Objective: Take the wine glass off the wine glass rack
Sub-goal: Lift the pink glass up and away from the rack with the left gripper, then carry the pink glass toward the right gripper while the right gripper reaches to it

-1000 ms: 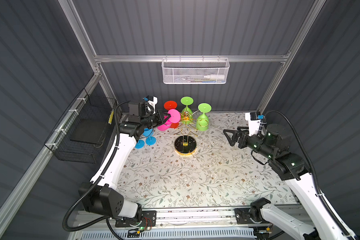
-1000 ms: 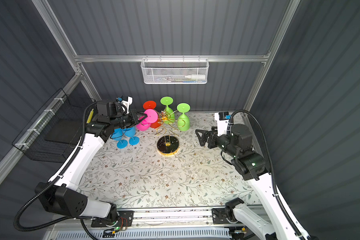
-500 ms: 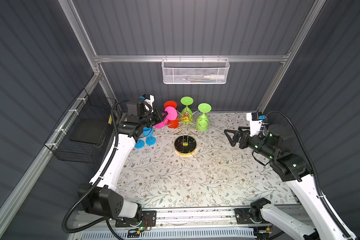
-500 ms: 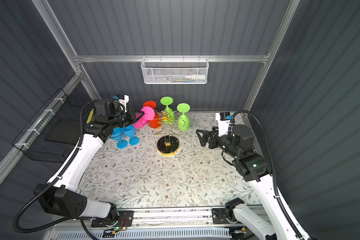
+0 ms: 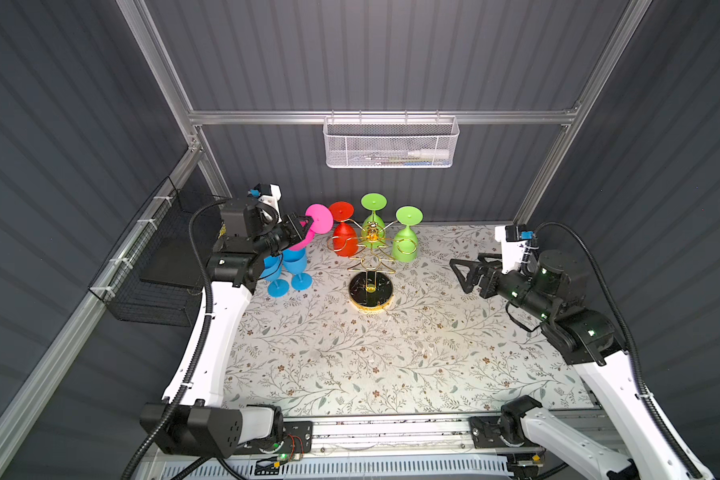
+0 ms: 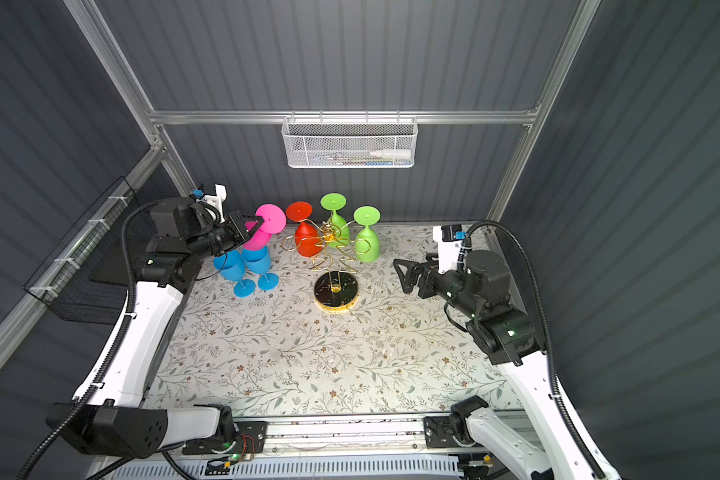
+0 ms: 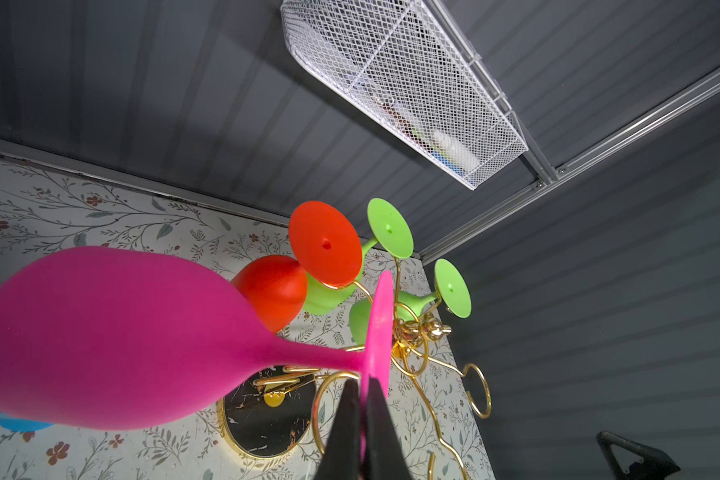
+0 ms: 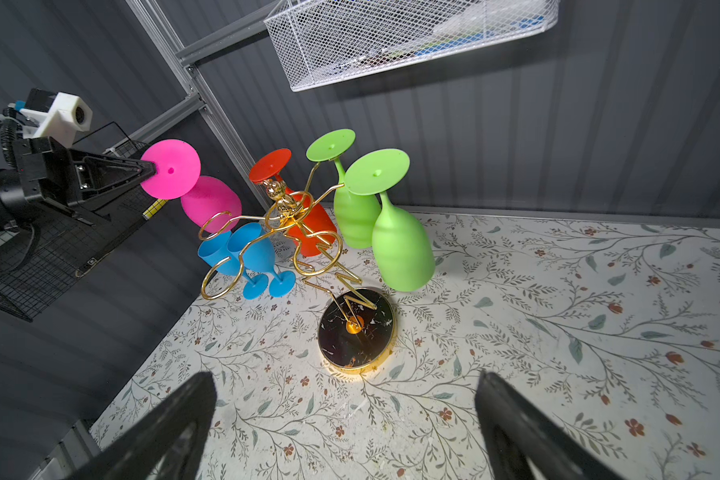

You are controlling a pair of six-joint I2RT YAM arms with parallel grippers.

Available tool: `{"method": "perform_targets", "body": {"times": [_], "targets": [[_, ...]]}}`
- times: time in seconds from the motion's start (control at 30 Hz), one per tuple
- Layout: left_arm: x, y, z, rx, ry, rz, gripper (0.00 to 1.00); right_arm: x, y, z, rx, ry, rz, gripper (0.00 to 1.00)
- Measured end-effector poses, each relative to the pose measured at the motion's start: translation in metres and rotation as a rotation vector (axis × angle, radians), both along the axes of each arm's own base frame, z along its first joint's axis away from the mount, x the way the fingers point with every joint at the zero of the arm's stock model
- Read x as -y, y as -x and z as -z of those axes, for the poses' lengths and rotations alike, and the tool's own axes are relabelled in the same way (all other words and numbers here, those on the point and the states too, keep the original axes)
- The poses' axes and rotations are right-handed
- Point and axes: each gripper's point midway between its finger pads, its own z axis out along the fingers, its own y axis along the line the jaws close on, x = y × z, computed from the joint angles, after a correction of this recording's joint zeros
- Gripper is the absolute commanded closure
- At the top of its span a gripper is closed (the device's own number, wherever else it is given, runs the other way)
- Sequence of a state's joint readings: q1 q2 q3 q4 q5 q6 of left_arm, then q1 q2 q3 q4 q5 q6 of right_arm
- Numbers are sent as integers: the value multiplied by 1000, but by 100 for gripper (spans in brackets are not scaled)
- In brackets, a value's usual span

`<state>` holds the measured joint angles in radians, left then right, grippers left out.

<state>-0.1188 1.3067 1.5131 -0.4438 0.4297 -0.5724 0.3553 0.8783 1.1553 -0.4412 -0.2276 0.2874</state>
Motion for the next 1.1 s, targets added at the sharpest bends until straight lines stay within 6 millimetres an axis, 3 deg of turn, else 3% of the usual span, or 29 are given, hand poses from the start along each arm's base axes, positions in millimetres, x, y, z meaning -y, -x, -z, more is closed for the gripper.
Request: {"method": "perform_targets", "body": {"times": [0.23,0.5,0.77,1.1], "targets": [[-4,27,-51,113,12,25,100,-1,-2,2,-1,9,-2,1],[14,64,-107,247,76,173,100,-9,-10,-1,19,20,-35,1],[40,87,-132,291,224,387,100,-32,-16,-38,160,-21,-141,1],[70,111,-148,287,341,627,100,-93,-13,-73,419,23,-365,1]]}}
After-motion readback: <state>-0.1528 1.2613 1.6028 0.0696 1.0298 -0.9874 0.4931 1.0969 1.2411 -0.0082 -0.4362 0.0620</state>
